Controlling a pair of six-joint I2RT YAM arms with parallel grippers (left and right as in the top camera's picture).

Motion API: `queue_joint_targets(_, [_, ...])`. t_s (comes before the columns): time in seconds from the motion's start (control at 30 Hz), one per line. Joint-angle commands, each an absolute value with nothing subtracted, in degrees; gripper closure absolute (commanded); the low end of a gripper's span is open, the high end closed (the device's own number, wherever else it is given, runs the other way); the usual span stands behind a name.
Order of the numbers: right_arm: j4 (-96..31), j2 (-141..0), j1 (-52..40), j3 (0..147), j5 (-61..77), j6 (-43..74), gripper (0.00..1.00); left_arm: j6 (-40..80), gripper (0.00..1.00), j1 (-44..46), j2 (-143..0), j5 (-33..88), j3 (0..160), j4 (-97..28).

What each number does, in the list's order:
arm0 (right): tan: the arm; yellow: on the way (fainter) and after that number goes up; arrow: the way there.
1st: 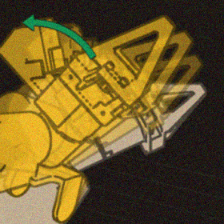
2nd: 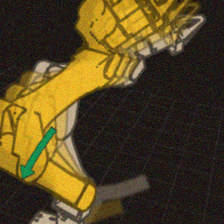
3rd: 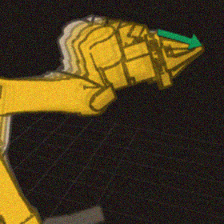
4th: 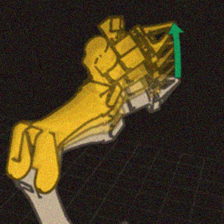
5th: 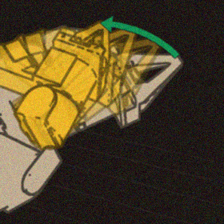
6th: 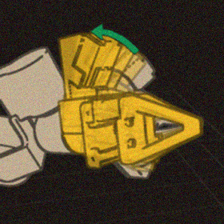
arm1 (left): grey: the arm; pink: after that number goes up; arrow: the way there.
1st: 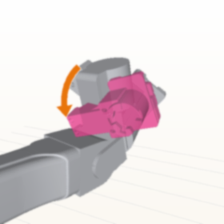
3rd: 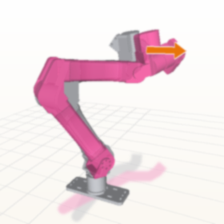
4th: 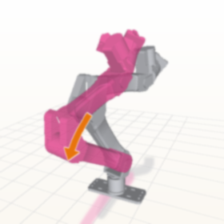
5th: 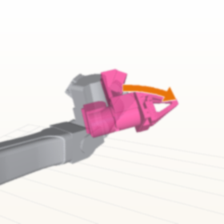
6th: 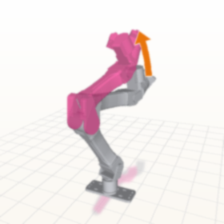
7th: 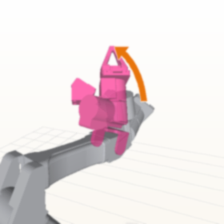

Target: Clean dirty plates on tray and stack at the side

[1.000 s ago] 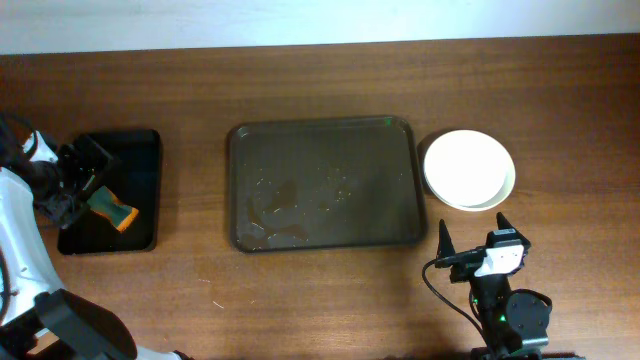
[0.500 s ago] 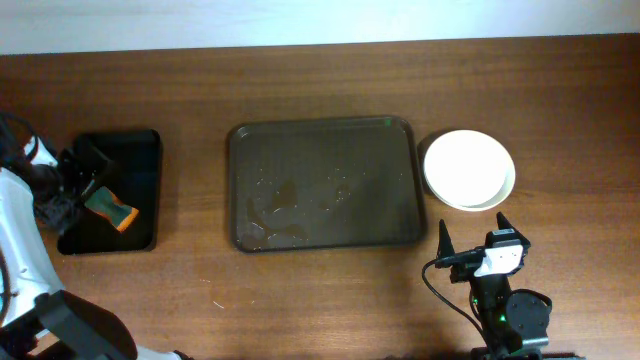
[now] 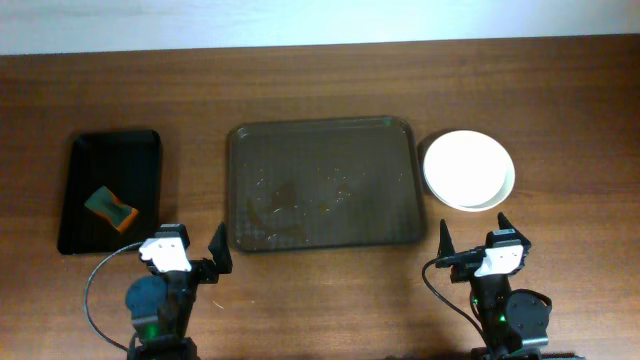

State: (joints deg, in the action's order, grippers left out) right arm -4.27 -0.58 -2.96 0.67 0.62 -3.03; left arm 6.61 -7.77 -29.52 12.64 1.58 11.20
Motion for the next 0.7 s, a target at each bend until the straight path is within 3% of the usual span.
queue_joint_targets(0.0, [-4.56, -0.21, -2.50, 0.32, 0.14, -3.01, 0.02, 5.87, 0.00, -6.50, -25.32, 12.12, 0.58, 9.19])
queue_joint_targets(0.13, [-4.54, -0.21, -2.50, 0.32, 0.14, -3.01, 0.02, 3.03, 0.00, -3.84, -17.47, 2.94, 0.56, -4.67])
queue_joint_targets(0.2, [-4.56, -0.21, -2.50, 0.32, 0.14, -3.01, 0.02, -2.17, 0.00, -2.72, -14.37, 2.94, 0.56, -4.78])
queue_joint_targets(0.4, [-4.56, -0.21, -2.50, 0.32, 0.14, -3.01, 0.02, -2.98, 0.00, -1.48, -0.86, 2.02, 0.56, -4.95])
queue_joint_targets(0.57, [-4.56, -0.21, -2.50, 0.32, 0.16, -3.01, 0.02, -5.89, 0.00, -1.17, -0.30, -0.27, 0.56, -5.10])
queue_joint_targets(0.67, [-4.56, -0.21, -2.50, 0.32, 0.16, -3.01, 0.02, -1.02, 0.00, -1.17, -0.30, -2.90, 0.56, -4.91])
